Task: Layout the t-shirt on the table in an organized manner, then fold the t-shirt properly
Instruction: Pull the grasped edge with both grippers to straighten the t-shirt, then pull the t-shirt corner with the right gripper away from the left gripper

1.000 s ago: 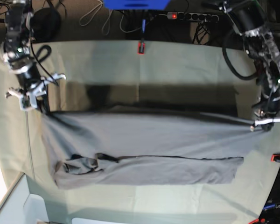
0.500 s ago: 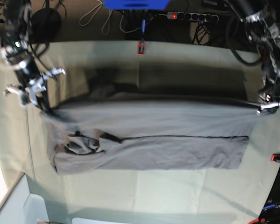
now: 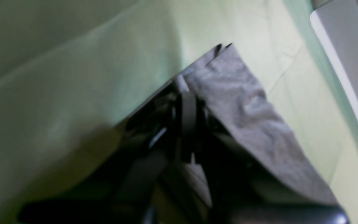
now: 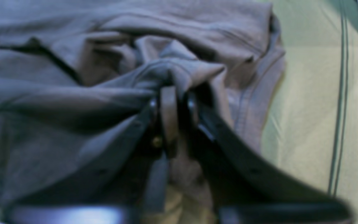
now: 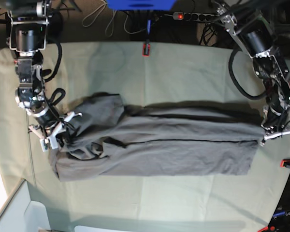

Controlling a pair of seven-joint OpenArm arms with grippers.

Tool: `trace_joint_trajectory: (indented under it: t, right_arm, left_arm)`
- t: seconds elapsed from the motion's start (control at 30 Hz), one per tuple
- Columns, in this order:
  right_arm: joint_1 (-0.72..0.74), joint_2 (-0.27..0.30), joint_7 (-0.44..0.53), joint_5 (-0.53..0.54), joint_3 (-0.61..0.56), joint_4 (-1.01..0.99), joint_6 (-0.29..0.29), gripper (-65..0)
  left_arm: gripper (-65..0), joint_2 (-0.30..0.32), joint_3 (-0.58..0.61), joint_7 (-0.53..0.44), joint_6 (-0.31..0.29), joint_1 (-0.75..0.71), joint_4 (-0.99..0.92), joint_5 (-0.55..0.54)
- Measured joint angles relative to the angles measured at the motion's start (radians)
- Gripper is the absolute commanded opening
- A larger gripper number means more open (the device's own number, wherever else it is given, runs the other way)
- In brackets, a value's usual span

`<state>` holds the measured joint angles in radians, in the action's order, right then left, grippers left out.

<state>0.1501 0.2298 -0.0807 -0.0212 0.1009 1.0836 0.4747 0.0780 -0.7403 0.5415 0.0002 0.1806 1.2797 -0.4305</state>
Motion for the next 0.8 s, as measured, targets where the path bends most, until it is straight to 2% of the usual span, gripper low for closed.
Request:
trace_joint_trajectory:
  t: [0.1,0.13,0.23,0.37,0.47,0.67,0.8]
  right_arm:
    - [0.034,0.000,-0.106,-0.002,0.008,0.000,0.000,-36.5]
    - [0.038,0.000,-0.109,0.001,0.009,0.004,0.000,-32.5]
    - [0.010,0.012,-0.099,0.004,0.011,0.058,0.000,-25.6]
    - [-0.080,0.019,-0.119,-0.001,0.079,0.152,0.000,-24.7]
    - [-0.129,-0.002,-0.112,0.002,0.117,0.211,0.000,-24.7]
    - [-0.206,-0.060,-0.115,0.003,0.110,0.216,0.000,-24.7]
    - [-0.201,-0.079,-0.114,0.002,0.110,0.212,0.000,-24.6]
  left_arm:
    - [-52.7,0.000,0.000,0.003,0.000,-0.003,-0.001,0.000]
    - [-49.3,0.000,-0.001,0.000,0.000,-0.006,-0.001,0.001]
    - [-42.3,0.000,-0.002,0.000,0.001,-0.009,-0.001,0.000]
    - [-41.0,0.000,-0.004,0.001,0.005,-0.013,-0.001,0.001]
    - [-40.9,0.001,-0.004,0.001,0.005,-0.029,0.000,0.002]
    - [-40.8,0.002,-0.005,0.002,0.005,-0.060,0.010,0.001]
    - [-40.7,0.002,-0.005,0.001,0.005,-0.067,0.010,0.000]
